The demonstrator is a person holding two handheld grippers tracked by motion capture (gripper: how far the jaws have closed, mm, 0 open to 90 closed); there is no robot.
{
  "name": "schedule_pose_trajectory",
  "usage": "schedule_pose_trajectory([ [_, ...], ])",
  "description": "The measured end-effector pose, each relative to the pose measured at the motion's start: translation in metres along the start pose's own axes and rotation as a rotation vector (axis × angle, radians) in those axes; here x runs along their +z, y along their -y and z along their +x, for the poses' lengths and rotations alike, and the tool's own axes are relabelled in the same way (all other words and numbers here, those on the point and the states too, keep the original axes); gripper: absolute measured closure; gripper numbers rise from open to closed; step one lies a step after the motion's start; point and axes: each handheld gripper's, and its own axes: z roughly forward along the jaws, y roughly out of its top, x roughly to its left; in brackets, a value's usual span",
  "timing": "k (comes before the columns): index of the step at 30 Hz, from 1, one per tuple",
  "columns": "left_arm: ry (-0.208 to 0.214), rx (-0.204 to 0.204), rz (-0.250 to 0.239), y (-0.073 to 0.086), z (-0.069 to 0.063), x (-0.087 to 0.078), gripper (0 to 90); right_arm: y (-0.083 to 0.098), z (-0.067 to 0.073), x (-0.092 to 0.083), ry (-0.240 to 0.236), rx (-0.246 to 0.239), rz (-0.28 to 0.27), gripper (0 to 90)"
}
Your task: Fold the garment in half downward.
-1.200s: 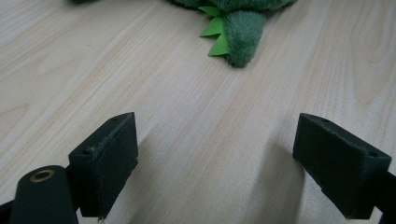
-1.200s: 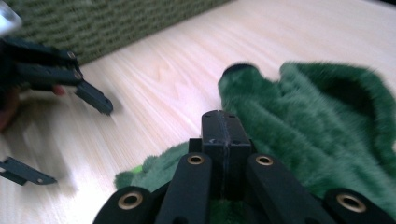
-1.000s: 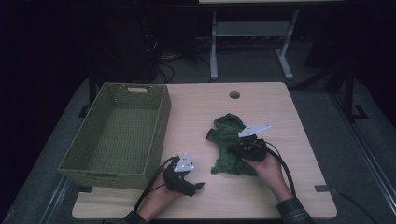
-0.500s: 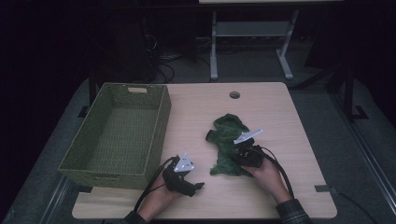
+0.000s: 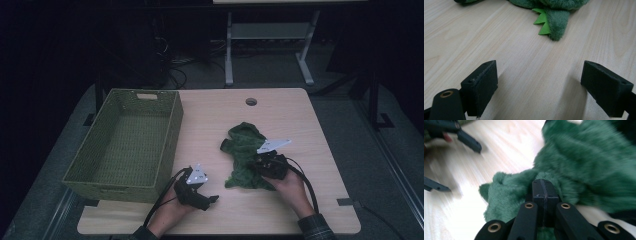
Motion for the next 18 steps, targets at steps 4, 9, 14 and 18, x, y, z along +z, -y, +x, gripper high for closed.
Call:
schedule_pose_trajectory([
  [4, 0.0, -0.001, 0.0, 0.0, 0.0, 0.0, 13.4, 0.009, -0.009, -0.014, 0.016, 0.022, -0.028, 90.0],
  [9, 0.002, -0.005, 0.001, 0.0, 0.0, 0.0, 13.4, 0.023, -0.02, -0.034, 0.045, 0.053, -0.052, 85.3],
  [14, 0.002, -0.004, 0.0, 0.0, 0.0, 0.0, 13.4, 0.042, -0.027, -0.053, 0.06, 0.086, -0.062, 78.2],
  [18, 0.002, -0.004, 0.0, 0.0, 0.0, 0.0, 13.4, 0.06, -0.03, -0.067, 0.077, 0.102, -0.056, 71.7],
])
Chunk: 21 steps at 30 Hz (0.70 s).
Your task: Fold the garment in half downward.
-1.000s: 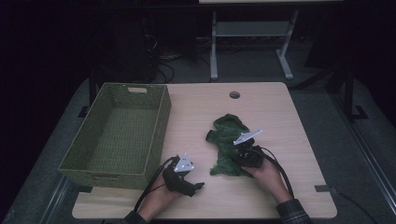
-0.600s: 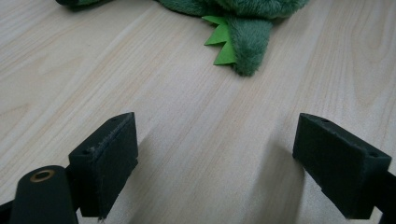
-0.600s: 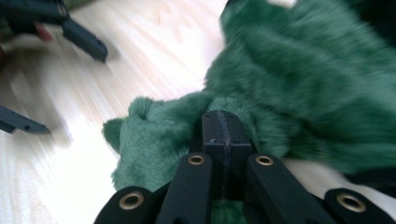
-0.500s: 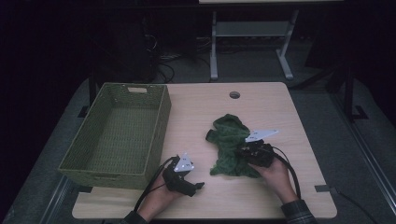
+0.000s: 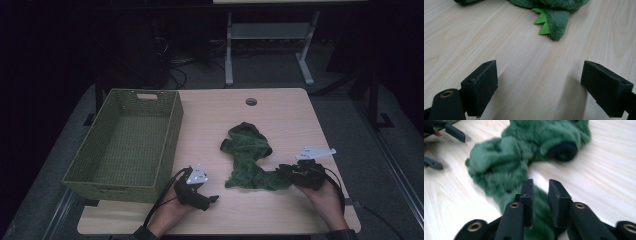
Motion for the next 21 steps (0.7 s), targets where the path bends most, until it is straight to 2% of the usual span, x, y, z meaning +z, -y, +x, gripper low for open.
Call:
schedule_pose_trajectory([
  [3, 0.0, 0.0, 0.0, 0.0, 0.0, 0.0, 13.4, 0.012, -0.005, -0.01, 0.018, 0.013, 0.011, 69.7],
  [10, 0.0, 0.0, 0.0, 0.0, 0.0, 0.0, 13.4, 0.038, -0.011, -0.026, 0.016, 0.052, 0.033, 65.4],
  [13, 0.0, 0.0, 0.0, 0.0, 0.0, 0.0, 13.4, 0.047, -0.01, -0.026, 0.012, 0.043, 0.055, 65.1],
  [14, -0.001, 0.0, 0.0, 0.0, 0.0, 0.0, 13.4, 0.048, -0.009, -0.024, 0.007, 0.054, 0.061, 65.1],
  [21, -0.001, 0.0, 0.001, 0.0, 0.0, 0.0, 13.4, 0.045, -0.011, -0.014, -0.016, 0.039, 0.076, 65.8],
])
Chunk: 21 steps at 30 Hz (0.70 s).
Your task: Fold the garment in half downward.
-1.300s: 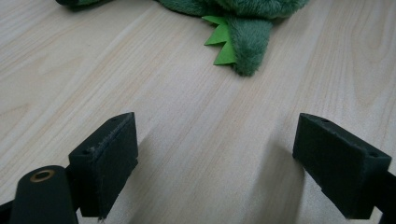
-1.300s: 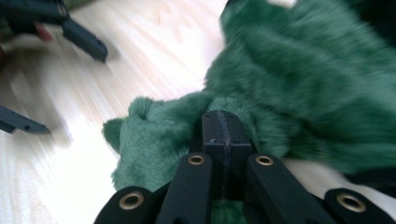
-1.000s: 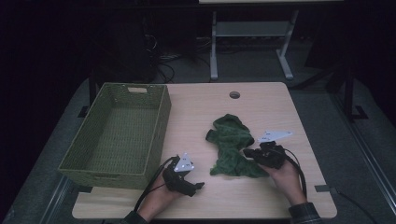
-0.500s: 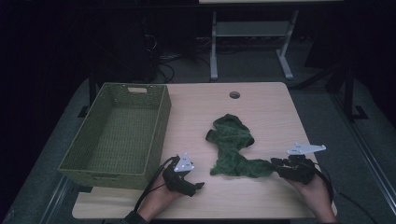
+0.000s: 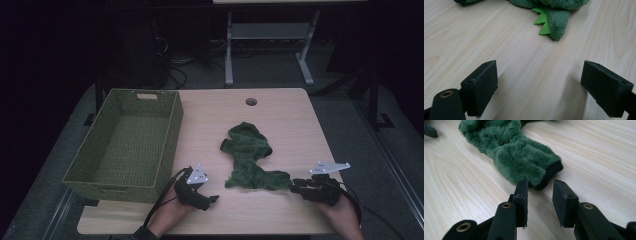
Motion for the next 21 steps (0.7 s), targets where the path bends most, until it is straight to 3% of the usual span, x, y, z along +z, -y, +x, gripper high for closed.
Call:
schedule_pose_trajectory([
  [7, 0.0, 0.002, 0.0, 0.0, 0.0, 0.0, 13.4, -0.002, -0.001, 0.007, -0.012, -0.019, 0.017, 82.8],
  [15, 0.0, 0.001, 0.0, 0.0, 0.0, 0.0, 13.4, -0.01, 0.003, -0.002, -0.02, -0.054, -0.026, 83.6],
  [21, 0.0, 0.002, 0.001, -0.001, 0.0, 0.0, 13.4, -0.023, 0.009, -0.004, -0.021, -0.118, -0.064, 83.6],
])
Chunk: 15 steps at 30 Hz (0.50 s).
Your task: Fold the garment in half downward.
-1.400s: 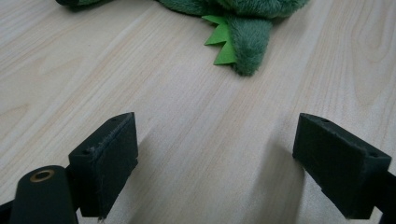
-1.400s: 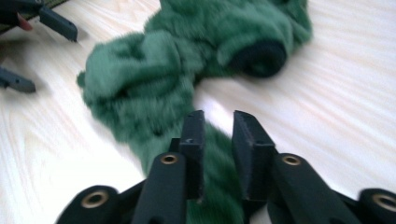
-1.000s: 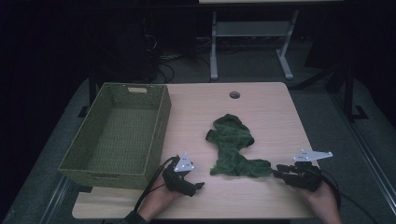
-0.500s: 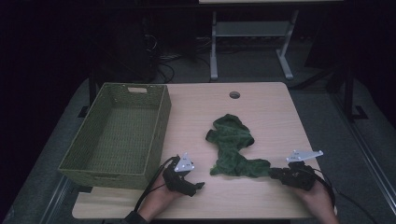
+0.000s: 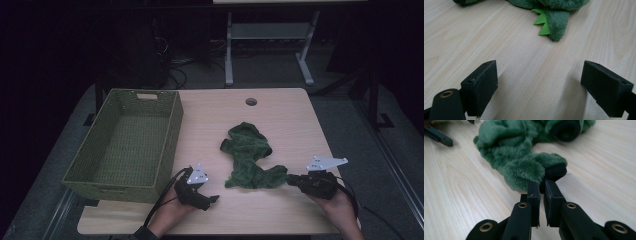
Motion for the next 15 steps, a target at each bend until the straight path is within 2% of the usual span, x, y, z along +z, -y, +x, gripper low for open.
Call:
schedule_pose_trajectory([
  [6, 0.0, 0.002, -0.002, 0.0, 0.0, 0.001, 13.4, -0.016, 0.007, 0.005, -0.014, -0.054, -0.039, 83.5],
  [15, 0.0, 0.0, -0.003, 0.0, 0.0, 0.001, 13.4, -0.041, 0.019, 0.022, -0.044, -0.128, -0.053, 83.2],
])
